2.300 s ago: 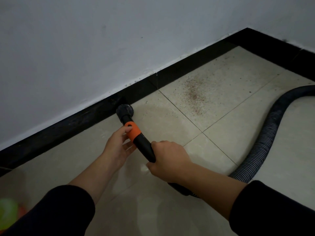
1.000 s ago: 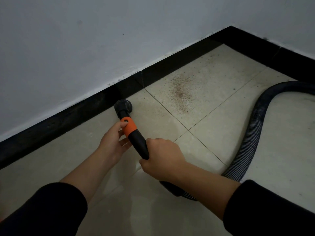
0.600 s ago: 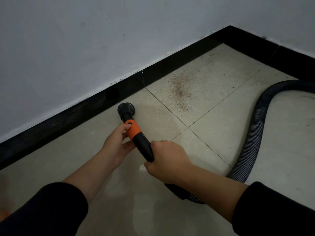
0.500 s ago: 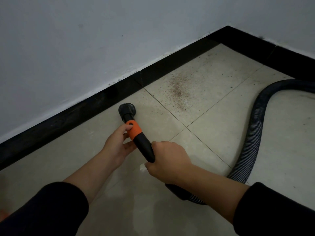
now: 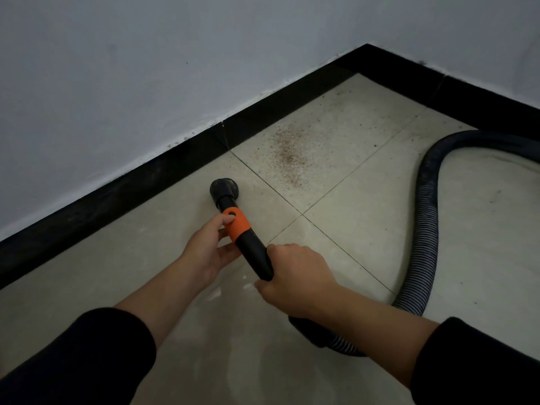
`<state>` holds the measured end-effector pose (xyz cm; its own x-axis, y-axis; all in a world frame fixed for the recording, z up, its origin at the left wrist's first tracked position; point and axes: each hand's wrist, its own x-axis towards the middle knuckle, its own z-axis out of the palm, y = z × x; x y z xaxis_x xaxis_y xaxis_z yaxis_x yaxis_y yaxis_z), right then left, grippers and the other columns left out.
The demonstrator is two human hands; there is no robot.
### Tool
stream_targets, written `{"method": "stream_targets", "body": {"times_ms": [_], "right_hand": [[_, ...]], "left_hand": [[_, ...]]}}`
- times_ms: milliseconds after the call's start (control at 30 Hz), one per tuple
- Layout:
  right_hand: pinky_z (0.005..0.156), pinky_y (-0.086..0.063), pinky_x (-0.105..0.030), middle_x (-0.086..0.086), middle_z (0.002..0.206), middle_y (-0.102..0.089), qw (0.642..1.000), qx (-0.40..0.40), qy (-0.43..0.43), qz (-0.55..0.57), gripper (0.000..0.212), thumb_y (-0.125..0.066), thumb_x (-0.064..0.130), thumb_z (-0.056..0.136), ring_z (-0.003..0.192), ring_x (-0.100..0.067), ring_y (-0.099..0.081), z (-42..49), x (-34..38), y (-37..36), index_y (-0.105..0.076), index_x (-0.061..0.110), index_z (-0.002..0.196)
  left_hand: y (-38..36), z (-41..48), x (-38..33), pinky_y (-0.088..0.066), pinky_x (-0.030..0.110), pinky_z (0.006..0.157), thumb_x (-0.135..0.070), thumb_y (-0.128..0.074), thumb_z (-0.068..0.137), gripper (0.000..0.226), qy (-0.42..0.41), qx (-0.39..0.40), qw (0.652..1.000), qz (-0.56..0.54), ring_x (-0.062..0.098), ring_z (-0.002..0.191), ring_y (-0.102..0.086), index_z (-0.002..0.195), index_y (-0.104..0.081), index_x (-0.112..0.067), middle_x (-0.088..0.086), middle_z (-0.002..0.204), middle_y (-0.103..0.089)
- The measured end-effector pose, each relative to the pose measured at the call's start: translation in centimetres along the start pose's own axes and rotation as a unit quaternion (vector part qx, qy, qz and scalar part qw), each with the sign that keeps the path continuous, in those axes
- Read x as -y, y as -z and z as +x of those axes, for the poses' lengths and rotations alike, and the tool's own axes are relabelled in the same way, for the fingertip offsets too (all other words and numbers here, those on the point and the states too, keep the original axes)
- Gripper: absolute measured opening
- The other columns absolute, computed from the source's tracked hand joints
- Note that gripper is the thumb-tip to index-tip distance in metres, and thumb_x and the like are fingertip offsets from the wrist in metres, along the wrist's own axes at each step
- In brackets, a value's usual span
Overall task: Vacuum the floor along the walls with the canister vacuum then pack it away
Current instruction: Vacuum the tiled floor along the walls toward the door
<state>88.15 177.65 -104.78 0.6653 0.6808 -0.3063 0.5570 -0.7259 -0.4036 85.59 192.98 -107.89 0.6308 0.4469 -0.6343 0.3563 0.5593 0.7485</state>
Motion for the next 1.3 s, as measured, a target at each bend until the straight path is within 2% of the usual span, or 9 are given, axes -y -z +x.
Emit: {"method": "stream_targets", "body": {"times_ms": [67,267,400,567,767,967,1033,1200,1300], "right_hand": [[0.066,-0.051,-0.03,-0.001,0.085,-0.06,1.0,-0.002,-0.003,0.0,0.023,-0.062,0.034,0.085,0.073,-0.02,-0.06,-0.3,-0.4,0.0,-0.055,0.019,0.101],[0.067,-0.052,-0.03,0.0,0.083,-0.059,1.0,-0.008,-0.018,0.006,0.023,-0.062,0.036,0.085,0.073,-0.019,-0.06,-1.1,-1.5,0.2,-0.054,0.02,0.099],[0.069,-0.053,-0.031,0.0,0.083,-0.059,1.0,-0.008,-0.026,0.009,0.025,-0.062,0.038,0.085,0.074,-0.019,-0.06,-1.7,-2.2,0.2,-0.055,0.02,0.101],[0.072,-0.055,-0.033,0.0,0.085,-0.059,0.999,-0.01,-0.041,0.012,0.026,-0.061,0.039,0.085,0.076,-0.02,-0.061,-2.5,-3.4,0.4,-0.055,0.02,0.102],[0.074,-0.055,-0.035,0.001,0.086,-0.059,0.998,-0.019,-0.05,0.022,0.028,-0.06,0.041,0.085,0.077,-0.019,-0.062,-4.1,-4.9,0.2,-0.054,0.022,0.104],[0.073,-0.055,-0.034,0.001,0.087,-0.058,0.998,-0.028,-0.041,0.027,0.029,-0.06,0.04,0.085,0.076,-0.019,-0.06,-4.7,-5.9,-0.4,-0.052,0.021,0.106],[0.072,-0.054,-0.033,0.0,0.088,-0.057,0.998,-0.028,-0.037,0.031,0.029,-0.06,0.038,0.086,0.075,-0.019,-0.059,-4.2,-5.8,-0.4,-0.052,0.02,0.107],[0.061,-0.042,-0.028,0.0,0.085,-0.056,0.999,-0.025,-0.029,0.039,0.023,-0.06,0.038,0.086,0.072,-0.02,-0.055,-1.8,-3.6,0.2,-0.046,0.021,0.093],[0.062,-0.045,-0.029,0.0,0.085,-0.059,0.998,-0.026,-0.029,0.056,0.023,-0.06,0.039,0.084,0.073,-0.02,-0.058,-0.2,-1.9,0.1,-0.05,0.021,0.093]], "left_hand": [[-0.4,0.0,0.2,-0.055,0.037,0.078,-0.02,-0.056,0.094,0.013,0.004,0.003,1.0,0.004,0.028,0.093,-0.063,0.106,-0.054,-0.015,0.008,0.109,-0.058],[-1.7,-0.1,0.7,-0.055,0.038,0.081,-0.021,-0.057,0.093,0.021,0.013,0.005,1.0,0.014,0.029,0.097,-0.062,0.113,-0.054,-0.013,0.008,0.109,-0.058],[-2.6,-0.4,1.1,-0.054,0.036,0.076,-0.021,-0.057,0.093,0.011,0.02,0.005,0.999,0.026,0.027,0.091,-0.062,0.102,-0.056,-0.015,0.007,0.105,-0.059],[-4.1,-0.7,1.8,-0.055,0.039,0.081,-0.021,-0.059,0.091,0.009,0.017,-0.015,0.999,0.036,0.029,0.094,-0.063,0.099,-0.058,-0.017,0.007,0.106,-0.06],[-6.4,-1.9,3.4,-0.052,0.035,0.065,-0.017,-0.059,0.084,0.007,-0.006,-0.068,0.998,0.014,0.027,0.083,-0.062,0.091,-0.059,-0.02,0.007,0.1,-0.062],[-8.2,-2.5,4.3,-0.053,0.034,0.064,-0.017,-0.059,0.081,0.005,-0.018,-0.119,0.993,0.006,0.026,0.083,-0.061,0.086,-0.059,-0.018,0.007,0.095,-0.062],[-8.2,-2.3,3.7,-0.053,0.035,0.066,-0.017,-0.059,0.081,0.011,-0.008,-0.117,0.993,0.011,0.028,0.087,-0.061,0.092,-0.06,-0.017,0.008,0.098,-0.061],[-6.7,-2.1,0.2,-0.053,0.043,0.074,-0.021,-0.059,0.092,0.043,0.063,-0.088,0.994,0.015,0.035,0.099,-0.059,0.132,-0.048,-0.009,0.014,0.126,-0.052],[-5.1,-1.7,-2.0,-0.052,0.042,0.074,-0.022,-0.06,0.095,0.048,0.068,-0.08,0.993,0.06,0.035,0.1,-0.059,0.139,-0.044,-0.007,0.016,0.134,-0.049]]}}
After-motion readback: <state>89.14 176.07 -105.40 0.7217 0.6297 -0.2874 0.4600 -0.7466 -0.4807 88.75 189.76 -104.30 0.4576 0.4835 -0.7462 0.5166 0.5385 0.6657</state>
